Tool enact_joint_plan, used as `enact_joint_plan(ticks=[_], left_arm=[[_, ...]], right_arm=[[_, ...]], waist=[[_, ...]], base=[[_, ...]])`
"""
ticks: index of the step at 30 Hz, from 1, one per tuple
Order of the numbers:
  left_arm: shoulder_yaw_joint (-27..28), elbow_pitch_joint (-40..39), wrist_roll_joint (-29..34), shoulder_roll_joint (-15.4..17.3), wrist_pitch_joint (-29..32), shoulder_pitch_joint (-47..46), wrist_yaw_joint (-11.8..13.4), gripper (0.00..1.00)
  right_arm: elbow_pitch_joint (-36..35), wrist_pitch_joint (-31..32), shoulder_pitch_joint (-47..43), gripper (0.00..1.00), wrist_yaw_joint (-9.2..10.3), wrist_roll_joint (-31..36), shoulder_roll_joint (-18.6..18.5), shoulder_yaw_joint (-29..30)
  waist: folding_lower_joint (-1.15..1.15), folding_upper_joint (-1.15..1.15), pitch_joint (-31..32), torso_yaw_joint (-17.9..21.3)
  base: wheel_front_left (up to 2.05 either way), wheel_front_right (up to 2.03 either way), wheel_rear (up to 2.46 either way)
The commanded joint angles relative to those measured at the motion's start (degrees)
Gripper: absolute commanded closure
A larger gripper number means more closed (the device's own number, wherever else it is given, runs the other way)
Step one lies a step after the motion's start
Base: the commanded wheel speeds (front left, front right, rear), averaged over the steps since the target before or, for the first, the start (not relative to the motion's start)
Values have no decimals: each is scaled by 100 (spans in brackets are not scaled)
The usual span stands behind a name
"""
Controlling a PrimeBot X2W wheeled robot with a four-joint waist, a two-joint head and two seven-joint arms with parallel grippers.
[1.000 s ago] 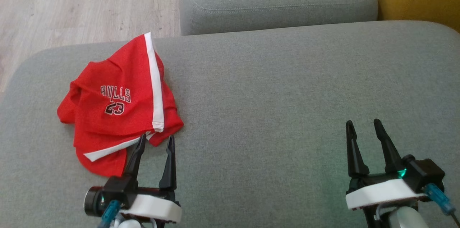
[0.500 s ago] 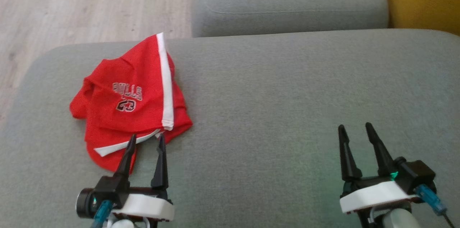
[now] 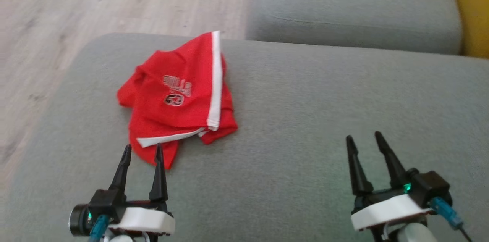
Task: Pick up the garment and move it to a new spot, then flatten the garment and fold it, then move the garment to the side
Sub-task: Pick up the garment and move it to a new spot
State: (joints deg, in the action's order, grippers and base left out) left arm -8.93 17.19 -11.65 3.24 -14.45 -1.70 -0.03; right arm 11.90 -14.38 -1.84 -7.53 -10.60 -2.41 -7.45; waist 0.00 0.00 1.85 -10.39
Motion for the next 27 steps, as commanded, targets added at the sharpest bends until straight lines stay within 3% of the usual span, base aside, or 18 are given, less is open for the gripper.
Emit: enact_joint_plan(ticks=[1, 15, 23, 27], left_arm=[[230, -170, 45, -2, -55, -118, -4, 0], [385, -134, 187, -15, -55, -26, -111, 0], [467, -188, 156, -23, -55, -31, -119, 0], [371, -56, 294, 145, -55, -366, -272, 0]], right_arm=[[-180, -62, 122, 0, 4, -8, -46, -198], [-187, -62, 26, 0, 4, -146, -46, -720], [-216, -62, 52, 0, 4, -116, -46, -832], [-210, -62, 125, 0, 4, -56, -46, -846]], waist=[[0, 0, 26, -211], [0, 0, 76, -1057], [0, 0, 20, -1117], [0, 0, -150, -993]], base=[[0, 0, 0], [0, 0, 0], [0, 0, 0], [0, 0, 0]])
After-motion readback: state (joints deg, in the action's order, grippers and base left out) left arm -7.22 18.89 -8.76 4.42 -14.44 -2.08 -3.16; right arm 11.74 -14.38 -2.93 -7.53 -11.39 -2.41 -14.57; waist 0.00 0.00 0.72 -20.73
